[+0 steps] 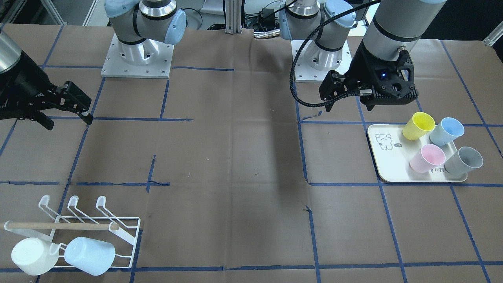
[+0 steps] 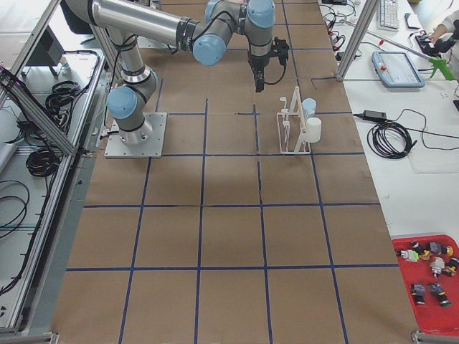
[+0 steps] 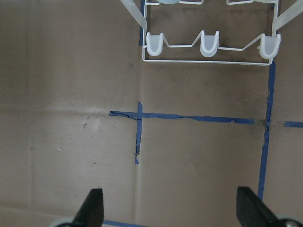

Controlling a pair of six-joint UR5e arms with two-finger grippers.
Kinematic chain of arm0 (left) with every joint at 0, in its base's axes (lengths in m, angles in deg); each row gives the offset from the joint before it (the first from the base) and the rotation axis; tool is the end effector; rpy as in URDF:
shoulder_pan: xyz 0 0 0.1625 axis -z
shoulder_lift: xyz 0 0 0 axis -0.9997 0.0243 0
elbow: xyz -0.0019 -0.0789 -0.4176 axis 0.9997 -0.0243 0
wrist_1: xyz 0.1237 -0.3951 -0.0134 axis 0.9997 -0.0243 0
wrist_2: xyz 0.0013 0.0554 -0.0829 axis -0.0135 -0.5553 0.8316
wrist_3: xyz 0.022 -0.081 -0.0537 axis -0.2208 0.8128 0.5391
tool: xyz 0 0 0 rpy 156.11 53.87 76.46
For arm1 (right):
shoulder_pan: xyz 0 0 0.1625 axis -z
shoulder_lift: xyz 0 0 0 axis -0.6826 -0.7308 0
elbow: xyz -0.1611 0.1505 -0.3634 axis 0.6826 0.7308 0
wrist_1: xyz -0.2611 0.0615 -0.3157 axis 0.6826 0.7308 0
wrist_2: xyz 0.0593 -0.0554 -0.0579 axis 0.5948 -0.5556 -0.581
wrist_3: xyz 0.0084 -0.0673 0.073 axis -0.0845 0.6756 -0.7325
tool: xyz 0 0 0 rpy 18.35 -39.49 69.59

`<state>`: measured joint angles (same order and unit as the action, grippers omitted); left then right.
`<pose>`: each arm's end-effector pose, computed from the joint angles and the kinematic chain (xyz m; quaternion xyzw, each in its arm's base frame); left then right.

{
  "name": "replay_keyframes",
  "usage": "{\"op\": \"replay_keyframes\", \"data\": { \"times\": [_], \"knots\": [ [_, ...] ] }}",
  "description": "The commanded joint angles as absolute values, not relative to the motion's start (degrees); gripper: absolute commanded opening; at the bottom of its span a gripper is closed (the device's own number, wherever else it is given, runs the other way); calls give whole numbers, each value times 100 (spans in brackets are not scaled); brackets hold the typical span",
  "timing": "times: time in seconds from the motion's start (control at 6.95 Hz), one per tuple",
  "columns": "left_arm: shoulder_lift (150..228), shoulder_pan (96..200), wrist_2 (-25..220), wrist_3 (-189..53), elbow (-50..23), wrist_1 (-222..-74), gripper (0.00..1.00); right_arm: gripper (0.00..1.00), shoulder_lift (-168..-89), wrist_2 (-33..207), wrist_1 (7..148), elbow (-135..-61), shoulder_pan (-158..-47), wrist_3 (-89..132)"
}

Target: Transfer IKEA cup to right arm and place on rack

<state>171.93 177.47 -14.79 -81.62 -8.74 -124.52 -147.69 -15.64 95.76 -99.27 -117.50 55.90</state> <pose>-0.1216 -0.5113 0.4938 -0.0189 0.9997 0.0127 0.0076 0.0120 -0.5200 0.4535 -0.0230 0.9958 -0.0234 0.0859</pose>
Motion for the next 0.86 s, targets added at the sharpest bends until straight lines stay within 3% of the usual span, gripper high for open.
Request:
{"op": "replay_keyframes", "data": {
  "times": [0.0,0.29,0.72],
  "knots": [
    [17193,17747,-1401,-8064,-880,-12451,100,100,-14735,-1767,9352,-9693,-12483,5062],
    [17202,17747,-1374,-8063,-880,-12451,100,100,-14727,-1802,9361,-9683,-13476,5008],
    [17202,17738,-1382,-8072,-871,-12451,100,100,-14770,-2431,9299,-9727,-13595,3699]
  ]
}}
